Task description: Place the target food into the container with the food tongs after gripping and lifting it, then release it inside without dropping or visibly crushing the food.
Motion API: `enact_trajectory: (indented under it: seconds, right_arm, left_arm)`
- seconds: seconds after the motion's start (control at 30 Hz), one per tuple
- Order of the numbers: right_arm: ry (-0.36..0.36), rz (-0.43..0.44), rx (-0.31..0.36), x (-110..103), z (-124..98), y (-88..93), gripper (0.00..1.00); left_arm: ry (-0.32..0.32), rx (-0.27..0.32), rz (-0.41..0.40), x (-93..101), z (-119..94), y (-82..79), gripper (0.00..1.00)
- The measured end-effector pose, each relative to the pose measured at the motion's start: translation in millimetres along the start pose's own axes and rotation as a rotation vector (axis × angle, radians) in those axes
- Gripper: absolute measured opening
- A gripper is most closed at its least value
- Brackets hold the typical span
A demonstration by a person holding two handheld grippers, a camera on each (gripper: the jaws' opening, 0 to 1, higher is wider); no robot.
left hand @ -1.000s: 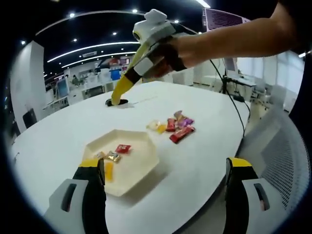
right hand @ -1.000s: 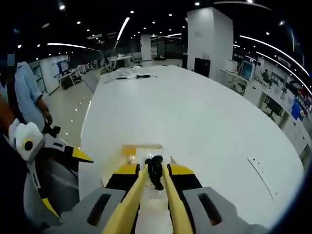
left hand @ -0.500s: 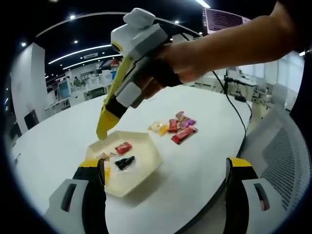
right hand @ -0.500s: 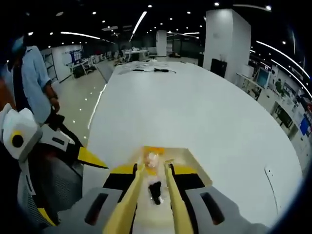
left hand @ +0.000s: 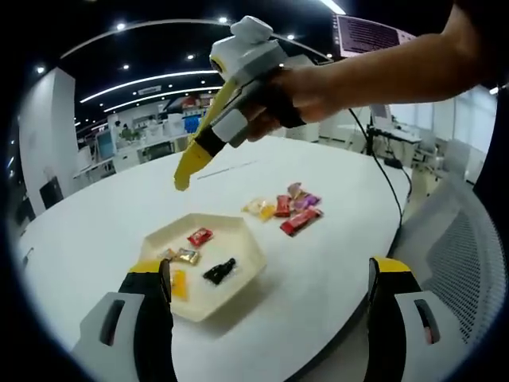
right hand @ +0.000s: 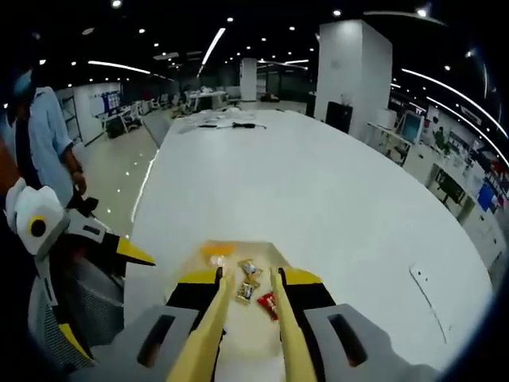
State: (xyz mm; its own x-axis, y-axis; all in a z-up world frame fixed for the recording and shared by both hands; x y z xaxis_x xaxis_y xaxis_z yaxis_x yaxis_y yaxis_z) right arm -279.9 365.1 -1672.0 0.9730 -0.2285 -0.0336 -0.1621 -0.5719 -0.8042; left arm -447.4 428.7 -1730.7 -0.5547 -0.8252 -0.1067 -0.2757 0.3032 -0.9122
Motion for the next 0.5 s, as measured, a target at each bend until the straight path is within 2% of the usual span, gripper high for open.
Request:
enact_trajectory:
  seconds: [0.13, 0.43, 0.5]
  right_arm:
    - [0.024, 0.016, 0.009, 8.1, -13.0, 5.1, 0.27]
    - [0.128, 0.087, 0.006, 33.4, -47.5, 31.5, 0.27]
    - [0.131, 0.098, 0.006, 36.1, -51.8, 36.1, 0.28]
  left_arm:
    - [0.005, -0.002, 0.012, 1.4, -0.2, 0.1, 0.99]
    - [0.002, -0.001, 0.030, 2.0, -0.5, 0.6, 0.99]
    - [0.001, -0.002, 0.030, 1.7, -0.5, 0.7, 0.99]
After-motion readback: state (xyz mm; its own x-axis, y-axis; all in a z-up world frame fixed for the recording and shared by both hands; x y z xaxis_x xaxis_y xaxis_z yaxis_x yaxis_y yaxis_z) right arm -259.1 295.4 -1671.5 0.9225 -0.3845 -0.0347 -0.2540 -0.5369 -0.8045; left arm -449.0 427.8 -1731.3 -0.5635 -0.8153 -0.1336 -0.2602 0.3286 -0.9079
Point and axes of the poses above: the point that each gripper's makers call its tool centre point, and the gripper's own axes: z roughly forward along the fingers, x roughly to its right, y roughly out of its underside, the point moved 5 cm from there along -z, roughly backward along the fingers, and after that the axes turned 10 degrees about -y, right-handed, at the moved point
